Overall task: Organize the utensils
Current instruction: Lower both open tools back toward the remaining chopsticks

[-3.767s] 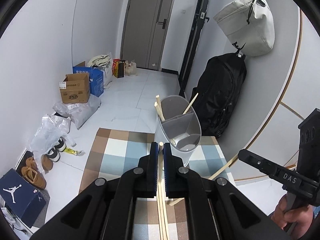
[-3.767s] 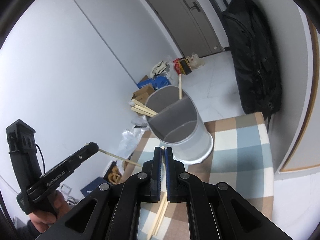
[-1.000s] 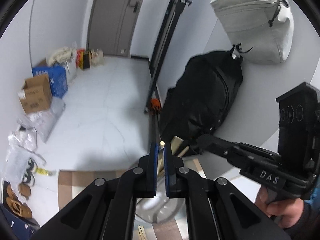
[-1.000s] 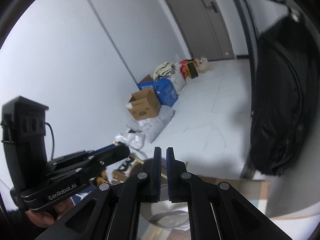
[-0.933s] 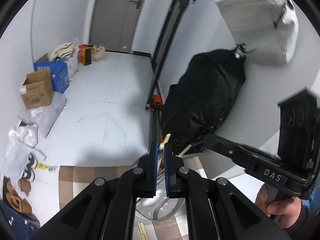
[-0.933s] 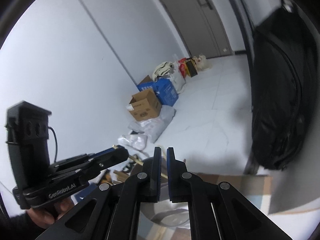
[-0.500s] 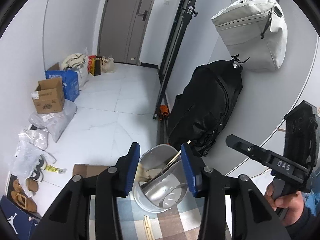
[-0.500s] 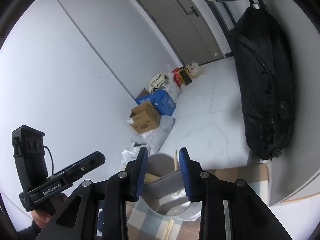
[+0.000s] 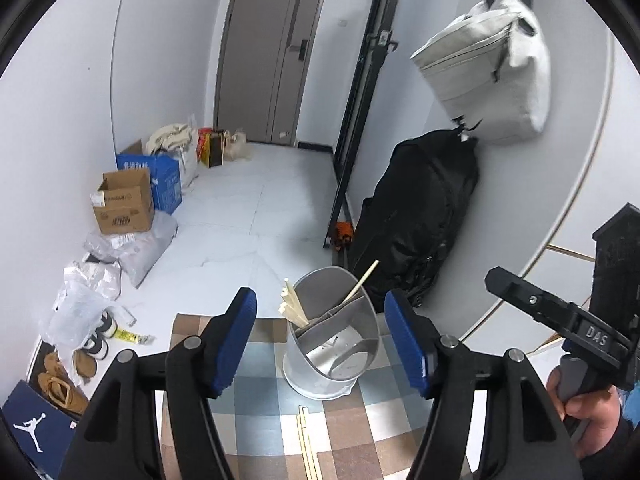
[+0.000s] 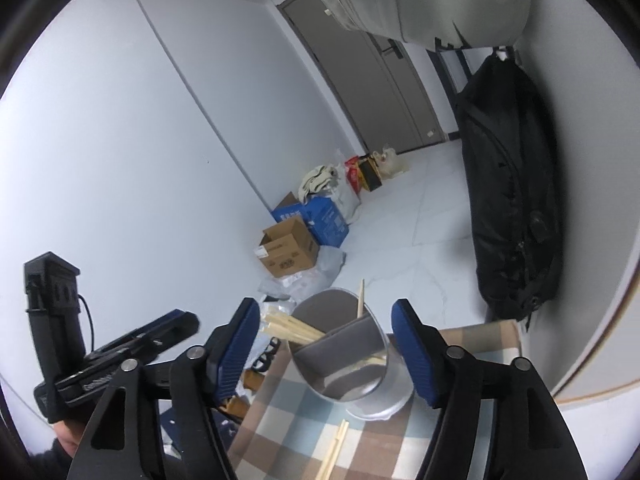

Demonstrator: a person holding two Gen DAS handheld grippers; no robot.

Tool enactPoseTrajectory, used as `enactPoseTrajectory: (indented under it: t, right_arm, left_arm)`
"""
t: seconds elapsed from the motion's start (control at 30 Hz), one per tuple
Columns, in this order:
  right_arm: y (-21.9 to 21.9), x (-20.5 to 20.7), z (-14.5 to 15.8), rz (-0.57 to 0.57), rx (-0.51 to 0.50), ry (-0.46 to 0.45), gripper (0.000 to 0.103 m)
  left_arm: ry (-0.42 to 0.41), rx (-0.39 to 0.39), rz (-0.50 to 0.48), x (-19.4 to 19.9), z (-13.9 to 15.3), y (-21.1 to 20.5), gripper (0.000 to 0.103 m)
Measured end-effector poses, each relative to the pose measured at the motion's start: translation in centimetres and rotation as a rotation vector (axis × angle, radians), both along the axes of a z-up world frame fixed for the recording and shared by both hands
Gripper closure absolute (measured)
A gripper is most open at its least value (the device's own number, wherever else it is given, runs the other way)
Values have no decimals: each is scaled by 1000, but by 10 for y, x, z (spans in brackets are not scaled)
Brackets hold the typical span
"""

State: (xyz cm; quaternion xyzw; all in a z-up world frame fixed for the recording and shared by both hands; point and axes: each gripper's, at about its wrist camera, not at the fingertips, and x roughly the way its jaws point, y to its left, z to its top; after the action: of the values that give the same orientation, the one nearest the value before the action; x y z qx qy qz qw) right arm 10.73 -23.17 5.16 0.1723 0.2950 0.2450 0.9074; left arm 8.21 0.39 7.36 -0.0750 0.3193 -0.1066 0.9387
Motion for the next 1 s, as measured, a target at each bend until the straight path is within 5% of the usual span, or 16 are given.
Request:
enactPoseTrajectory:
  t: [0.1,0.57,1.0]
  right_arm:
    - [-4,-13,1,-15,-4,-17,27]
    - [9,-68,-10,-13,-54,-71,3]
    - [27,-84,-66,6,-142,17,0]
  left_arm:
    - [-36,6,-1,-13,4,-2,28]
    - [-99,58,98,-56,-14,3,17]
    - [3,34,150,-63,-75,20,17]
